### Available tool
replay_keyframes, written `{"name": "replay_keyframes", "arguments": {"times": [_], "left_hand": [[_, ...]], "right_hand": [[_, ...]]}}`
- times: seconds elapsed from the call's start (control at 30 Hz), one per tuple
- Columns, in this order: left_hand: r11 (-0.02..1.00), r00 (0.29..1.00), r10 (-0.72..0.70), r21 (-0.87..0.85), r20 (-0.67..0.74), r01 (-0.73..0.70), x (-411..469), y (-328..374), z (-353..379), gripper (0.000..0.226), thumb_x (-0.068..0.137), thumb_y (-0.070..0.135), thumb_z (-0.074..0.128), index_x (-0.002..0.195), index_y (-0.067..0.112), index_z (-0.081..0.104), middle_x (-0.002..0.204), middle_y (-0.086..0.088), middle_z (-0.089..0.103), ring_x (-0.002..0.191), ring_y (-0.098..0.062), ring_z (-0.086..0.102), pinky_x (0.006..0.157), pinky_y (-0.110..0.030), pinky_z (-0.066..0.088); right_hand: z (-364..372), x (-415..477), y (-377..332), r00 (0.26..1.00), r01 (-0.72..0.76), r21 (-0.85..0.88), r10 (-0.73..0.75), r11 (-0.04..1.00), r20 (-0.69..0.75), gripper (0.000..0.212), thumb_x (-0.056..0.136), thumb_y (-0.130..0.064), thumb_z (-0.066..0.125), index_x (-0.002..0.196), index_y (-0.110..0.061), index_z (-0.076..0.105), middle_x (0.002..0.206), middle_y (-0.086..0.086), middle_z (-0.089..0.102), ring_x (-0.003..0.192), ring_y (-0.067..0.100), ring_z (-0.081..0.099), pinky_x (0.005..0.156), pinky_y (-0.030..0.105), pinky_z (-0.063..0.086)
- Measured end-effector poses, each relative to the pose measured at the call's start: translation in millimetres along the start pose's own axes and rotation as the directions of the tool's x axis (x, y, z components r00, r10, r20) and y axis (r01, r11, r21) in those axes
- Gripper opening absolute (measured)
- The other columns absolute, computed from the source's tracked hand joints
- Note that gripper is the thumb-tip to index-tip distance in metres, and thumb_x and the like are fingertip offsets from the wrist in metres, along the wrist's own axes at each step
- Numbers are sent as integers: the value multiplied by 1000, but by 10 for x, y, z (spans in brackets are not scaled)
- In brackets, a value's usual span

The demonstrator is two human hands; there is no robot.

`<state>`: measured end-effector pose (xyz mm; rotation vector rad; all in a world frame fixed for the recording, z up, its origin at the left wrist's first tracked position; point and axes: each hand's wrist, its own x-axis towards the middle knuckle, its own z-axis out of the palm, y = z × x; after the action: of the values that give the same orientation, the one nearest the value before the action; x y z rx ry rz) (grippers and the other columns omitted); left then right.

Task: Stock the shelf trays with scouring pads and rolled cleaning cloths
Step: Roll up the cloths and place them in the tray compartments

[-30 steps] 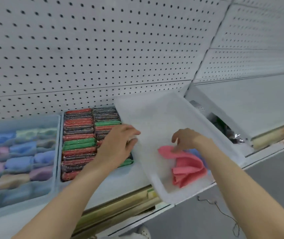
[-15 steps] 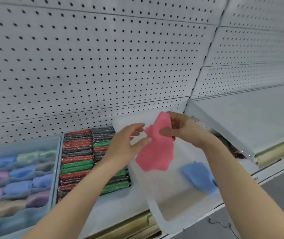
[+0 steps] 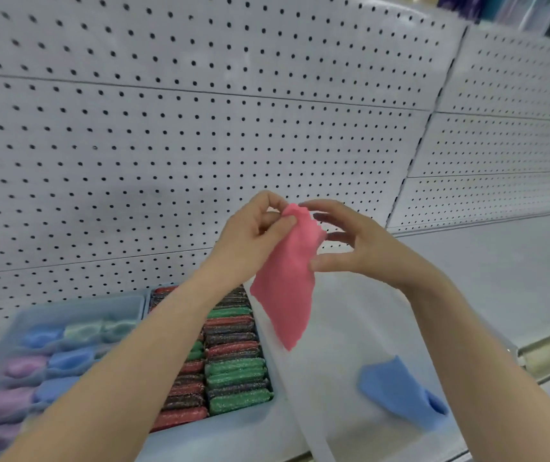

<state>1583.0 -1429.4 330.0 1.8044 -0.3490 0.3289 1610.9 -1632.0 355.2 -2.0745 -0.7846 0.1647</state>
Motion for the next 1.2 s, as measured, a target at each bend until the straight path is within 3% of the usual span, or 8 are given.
{"name": "replay_keyframes", "arguments": {"times": [0.2, 0.3, 0.47, 0.57, 0.67, 0.8, 1.07, 1.2], "left_hand": [[991, 993, 116, 62, 13, -117, 7, 221, -258, 12, 88, 19, 69, 86, 30, 66, 97, 14, 63, 68, -11, 59, 68, -21, 46], [989, 992, 123, 75, 12, -124, 15, 269, -393, 18, 84, 20, 74, 81, 38, 69, 100, 13, 57, 69, -7, 59, 70, -19, 45], [989, 992, 126, 83, -4, -125, 10, 355, -568, 17, 82, 21, 75, 82, 37, 75, 95, 5, 63, 71, -8, 55, 70, -18, 45], [992, 993, 97, 84, -64, -92, -6, 345, -659, 14, 89, 19, 68, 84, 32, 70, 83, 13, 67, 74, -6, 57, 73, -23, 46], [996, 987, 70, 63, -144, -62, -16, 278, -760, 12, 93, 19, 63, 88, 28, 67, 78, 12, 67, 77, -6, 57, 79, -28, 46], [1000, 974, -3, -1, -227, 3, -38, 173, -810, 7, 94, 20, 62, 98, 21, 68, 85, -16, 71, 75, -15, 60, 85, -47, 51], [995, 957, 7, -93, -291, -36, -110, 138, -776, 19, 93, 9, 60, 93, 24, 70, 89, 6, 74, 86, -7, 67, 89, -30, 55], [984, 958, 2, -170, -287, -53, -132, 136, -785, 14, 92, 8, 62, 93, 19, 70, 86, 5, 72, 83, -8, 65, 84, -27, 54]], "right_hand": [[15, 144, -188, 996, 40, 179, -53, 983, 69, 40, 79, -5, 78, 115, -12, 62, 113, 14, 66, 109, 29, 62, 99, 43, 49], [60, 187, -267, 987, 94, 194, -118, 977, 113, 42, 78, -6, 75, 117, -15, 63, 110, 2, 65, 108, 17, 60, 92, 34, 53], [114, 279, -357, 994, 56, 243, -77, 968, 78, 23, 81, -10, 75, 95, 4, 65, 91, 11, 65, 87, 17, 61, 80, 30, 51], [106, 271, -359, 997, -8, 190, -6, 982, 75, 19, 83, -17, 75, 86, 0, 67, 82, 7, 64, 75, 19, 58, 69, 26, 46], [109, 303, -315, 999, -11, 155, 17, 988, -34, 16, 83, -19, 75, 82, -4, 69, 76, 7, 66, 71, 18, 59, 72, 27, 47], [170, 392, -276, 963, 34, 208, 23, 978, -268, 8, 84, -12, 73, 82, -4, 71, 72, 3, 66, 66, 12, 58, 69, 25, 51], [242, 403, -343, 916, 168, 388, 2, 906, -401, 7, 86, -6, 69, 92, -7, 73, 78, 5, 66, 71, 15, 57, 68, 23, 51], [247, 379, -386, 913, 180, 347, -25, 920, -407, 2, 85, -9, 70, 85, -9, 72, 66, 2, 59, 58, 15, 46, 53, 22, 40]]}}
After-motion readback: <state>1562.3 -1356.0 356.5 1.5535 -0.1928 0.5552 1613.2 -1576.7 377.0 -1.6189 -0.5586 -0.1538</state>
